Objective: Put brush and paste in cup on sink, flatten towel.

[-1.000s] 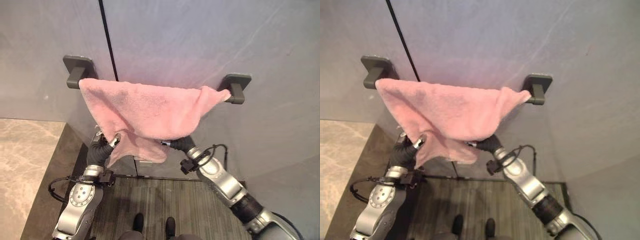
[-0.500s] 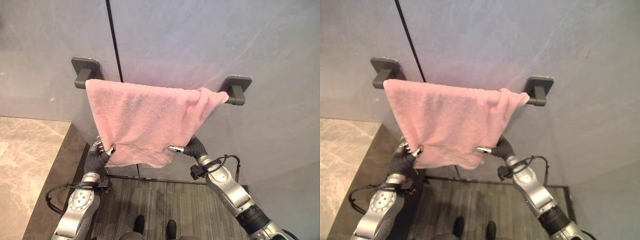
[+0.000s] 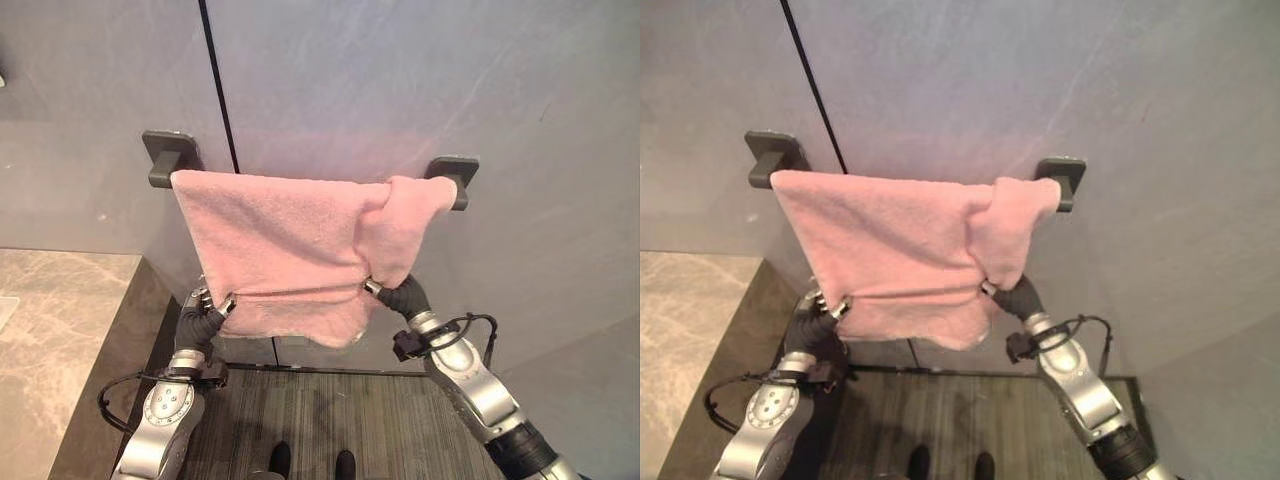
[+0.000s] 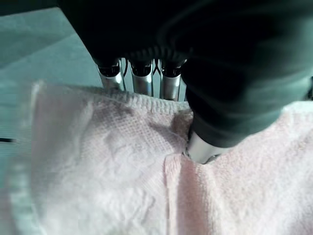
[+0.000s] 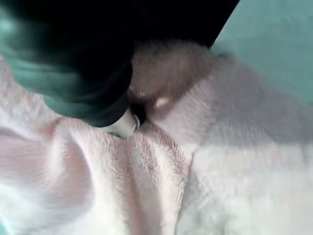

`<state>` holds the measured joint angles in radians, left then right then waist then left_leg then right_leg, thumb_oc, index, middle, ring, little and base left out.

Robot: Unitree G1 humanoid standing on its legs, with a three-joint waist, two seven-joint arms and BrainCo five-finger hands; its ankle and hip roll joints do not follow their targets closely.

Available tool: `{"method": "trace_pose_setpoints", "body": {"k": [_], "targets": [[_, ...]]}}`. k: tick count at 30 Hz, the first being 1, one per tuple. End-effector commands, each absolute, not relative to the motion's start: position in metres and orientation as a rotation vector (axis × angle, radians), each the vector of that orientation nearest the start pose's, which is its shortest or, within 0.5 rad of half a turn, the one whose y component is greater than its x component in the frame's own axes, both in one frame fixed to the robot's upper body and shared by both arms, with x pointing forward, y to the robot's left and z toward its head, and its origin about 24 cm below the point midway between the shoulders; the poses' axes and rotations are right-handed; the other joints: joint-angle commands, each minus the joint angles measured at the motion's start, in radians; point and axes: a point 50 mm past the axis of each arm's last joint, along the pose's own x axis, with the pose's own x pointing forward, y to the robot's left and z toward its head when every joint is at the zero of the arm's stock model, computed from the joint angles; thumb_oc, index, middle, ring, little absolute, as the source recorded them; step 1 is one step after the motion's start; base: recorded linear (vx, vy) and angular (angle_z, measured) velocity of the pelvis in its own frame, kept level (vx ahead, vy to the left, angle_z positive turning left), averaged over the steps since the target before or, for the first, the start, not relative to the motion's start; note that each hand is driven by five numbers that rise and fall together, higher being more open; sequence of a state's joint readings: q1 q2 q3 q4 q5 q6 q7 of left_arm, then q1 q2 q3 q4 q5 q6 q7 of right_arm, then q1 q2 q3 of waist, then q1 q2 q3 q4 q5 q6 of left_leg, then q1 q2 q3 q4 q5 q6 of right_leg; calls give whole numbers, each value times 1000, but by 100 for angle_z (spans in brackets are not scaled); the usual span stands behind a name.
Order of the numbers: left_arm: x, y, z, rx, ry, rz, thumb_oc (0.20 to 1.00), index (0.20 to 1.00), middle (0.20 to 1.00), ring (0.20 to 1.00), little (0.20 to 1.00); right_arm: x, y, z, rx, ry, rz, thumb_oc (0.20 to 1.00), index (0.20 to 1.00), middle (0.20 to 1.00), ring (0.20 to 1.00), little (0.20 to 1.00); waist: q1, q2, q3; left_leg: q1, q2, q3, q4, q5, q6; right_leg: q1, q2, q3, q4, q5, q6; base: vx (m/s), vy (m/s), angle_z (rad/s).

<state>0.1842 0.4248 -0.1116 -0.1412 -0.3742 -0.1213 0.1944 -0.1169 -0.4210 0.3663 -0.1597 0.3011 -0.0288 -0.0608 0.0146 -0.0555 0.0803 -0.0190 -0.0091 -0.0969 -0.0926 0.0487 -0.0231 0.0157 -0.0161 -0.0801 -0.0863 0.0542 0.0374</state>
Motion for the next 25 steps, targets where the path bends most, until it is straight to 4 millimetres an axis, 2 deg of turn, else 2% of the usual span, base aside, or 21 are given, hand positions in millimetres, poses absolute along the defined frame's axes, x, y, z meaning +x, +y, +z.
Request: {"method": "trace_pose_setpoints", "body": {"k": [1,2,3,4,6,7,10,11,12,13,15,17,19,21,25], "targets": [[211,235,69,84,-149,231,200,200,200,200,200,258,-139,109,-52,-301,299,454,454,454,454,454,-3,-8,-53,31,76,69,5,-63,-16,31,-95,1,-1,-70,97,-6,-1,-6],[211,235,68,83,-149,231,200,200,200,200,200,258,-139,109,-52,-302,300,467,467,467,467,467,-4,-8,-53,31,76,69,5,-63,-16,31,-95,1,-1,-70,97,-19,-4,-5],[211,236,54,42,-91,265,200,200,200,200,200,261,-138,92,-45,-223,291,485,485,485,485,485,-2,-8,-53,31,76,70,5,-60,-17,30,-96,1,-1,-68,96,0,0,0],[212,236,54,42,-92,265,200,200,200,200,200,261,-137,92,-45,-225,291,504,504,504,504,504,-2,-8,-52,31,76,70,5,-60,-17,30,-96,1,-1,-68,96,-32,-10,-1],[213,235,19,-47,50,322,200,200,200,200,200,269,-134,57,-94,-90,246,435,435,435,435,435,3,-4,-53,30,77,69,5,-55,-17,31,-96,0,-1,-66,95,-17,-9,-1],[218,237,12,34,76,335,200,200,200,200,200,275,-132,45,-139,-56,211,520,520,520,520,520,6,0,-51,28,78,66,5,-52,-19,32,-95,-3,-1,-66,94,0,0,0],[219,233,4,18,106,337,200,200,200,200,200,278,-128,39,-156,-29,222,529,529,529,529,529,8,4,-50,24,78,62,5,-47,-21,31,-96,-8,-1,-65,93,-12,4,2],[219,233,4,18,106,337,200,200,200,200,200,278,-128,39,-156,-29,222,573,573,573,573,573,8,4,-50,23,77,61,5,-47,-21,31,-96,-9,-1,-65,93,-16,5,5],[218,232,0,14,123,335,200,200,200,200,200,277,-128,36,-155,-14,230,831,831,831,831,831,8,4,-51,22,77,60,5,-46,-22,32,-96,-11,-1,-65,93,-6,-2,4],[217,232,-2,12,135,335,200,200,200,200,200,276,-129,32,-165,3,230,1000,1000,1000,1000,1000,9,4,-52,22,77,58,5,-44,-22,33,-97,-12,-1,-65,92,-12,-3,5],[215,234,-10,23,170,350,1000,1000,1000,1000,1000,276,-131,29,-173,18,213,1000,1000,1000,1000,1000,8,4,-52,19,78,54,5,-42,-24,33,-97,-17,-1,-63,92,-6,-4,2],[212,236,-20,50,223,376,1000,1000,1000,1000,1000,277,-134,23,-191,42,196,1000,1000,1000,1000,1000,7,5,-52,16,78,53,5,-39,-26,32,-97,-21,-1,-62,91,-21,-2,1],[206,236,-46,147,363,352,1000,1000,1000,1000,1000,276,-141,5,-238,122,178,1000,1000,1000,1000,1000,3,10,-49,7,79,49,5,-30,-30,29,-98,-24,-1,-56,91,-62,1,3],[195,231,-73,130,514,326,1000,1000,1000,1000,1000,270,-151,-18,-289,232,164,1000,1000,1000,1000,1000,-8,16,-48,-3,80,50,5,-25,-35,22,-100,-30,-1,-52,93,-53,11,6],[175,229,-104,155,695,300,1000,1000,1000,1000,1000,254,-171,-51,-338,402,113,1000,1000,1000,1000,1000,-21,24,-50,0,83,54,5,-26,-35,22,-100,-31,-1,-49,93,0,0,0]]}}
